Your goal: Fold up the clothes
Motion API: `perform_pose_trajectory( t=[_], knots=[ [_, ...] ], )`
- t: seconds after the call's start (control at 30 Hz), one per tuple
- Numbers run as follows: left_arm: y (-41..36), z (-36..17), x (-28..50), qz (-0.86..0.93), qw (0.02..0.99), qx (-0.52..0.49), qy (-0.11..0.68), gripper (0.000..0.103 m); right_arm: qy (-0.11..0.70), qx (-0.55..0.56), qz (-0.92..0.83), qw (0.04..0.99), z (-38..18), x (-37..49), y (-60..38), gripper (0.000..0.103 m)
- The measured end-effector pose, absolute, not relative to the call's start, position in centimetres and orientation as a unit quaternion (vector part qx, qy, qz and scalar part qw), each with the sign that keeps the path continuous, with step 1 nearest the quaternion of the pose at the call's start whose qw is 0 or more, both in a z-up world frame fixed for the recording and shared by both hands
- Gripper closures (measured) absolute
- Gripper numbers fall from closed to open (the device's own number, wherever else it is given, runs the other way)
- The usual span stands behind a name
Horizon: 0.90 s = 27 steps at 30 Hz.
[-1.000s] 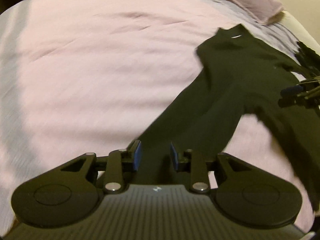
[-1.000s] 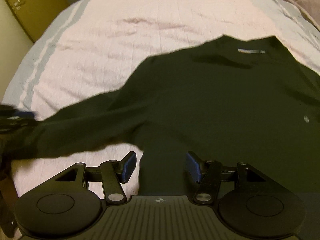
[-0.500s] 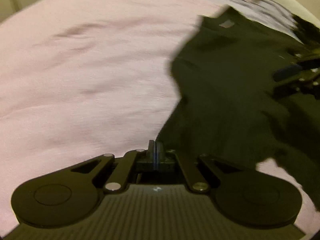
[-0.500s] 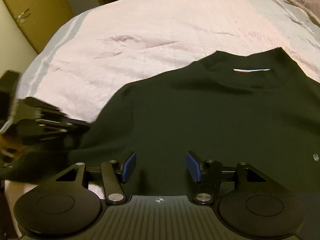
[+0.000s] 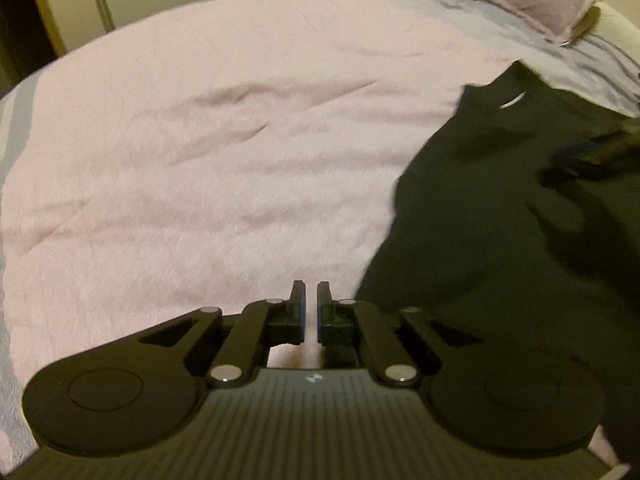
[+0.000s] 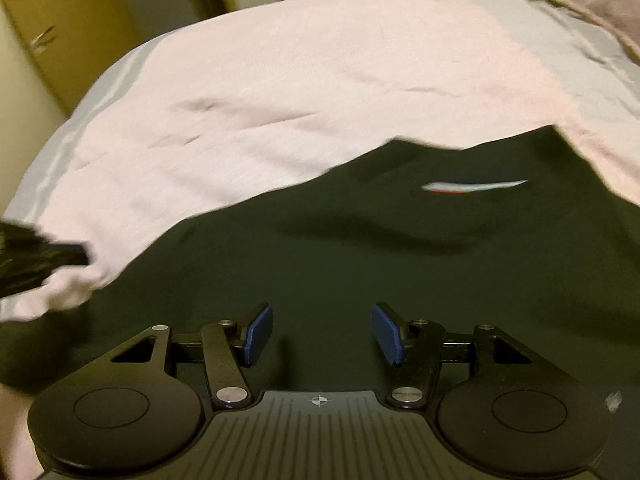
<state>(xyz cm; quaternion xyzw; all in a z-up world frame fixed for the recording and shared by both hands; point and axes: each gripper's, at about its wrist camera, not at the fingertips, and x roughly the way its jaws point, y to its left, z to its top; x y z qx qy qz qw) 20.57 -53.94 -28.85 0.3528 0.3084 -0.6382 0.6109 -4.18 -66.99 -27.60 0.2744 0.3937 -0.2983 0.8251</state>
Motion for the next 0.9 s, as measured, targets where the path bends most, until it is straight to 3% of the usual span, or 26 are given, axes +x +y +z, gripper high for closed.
perform_pose_trajectory(
  t=[0.2, 0.37, 0.73, 0.9],
  knots=[
    [-54.9, -29.5, 16.2, -0.671, 0.565, 0.367, 0.310, 0.095, 0.378, 0.338, -0.333, 0.795, -30.1, -4.8, -73.5, 0.044],
    [-53.6, -29.2, 13.2, -0.676, 0.548, 0.374, 0.320, 0.094, 0.349, 0.345, -0.338, 0.803, -28.1, -8.5, -71.1, 0.044],
    [-43.6, -28.7, 3.9, -0.669, 0.515, 0.369, 0.389, 0.089, 0.348, 0.404, -0.423, 0.733, -28.0, -31.8, -59.2, 0.044],
    [-39.3, -28.9, -2.4, -0.689, 0.463, 0.386, 0.402, 0.088, 0.370, 0.453, -0.474, 0.658, -28.2, -40.3, -53.9, 0.044]
  ],
)
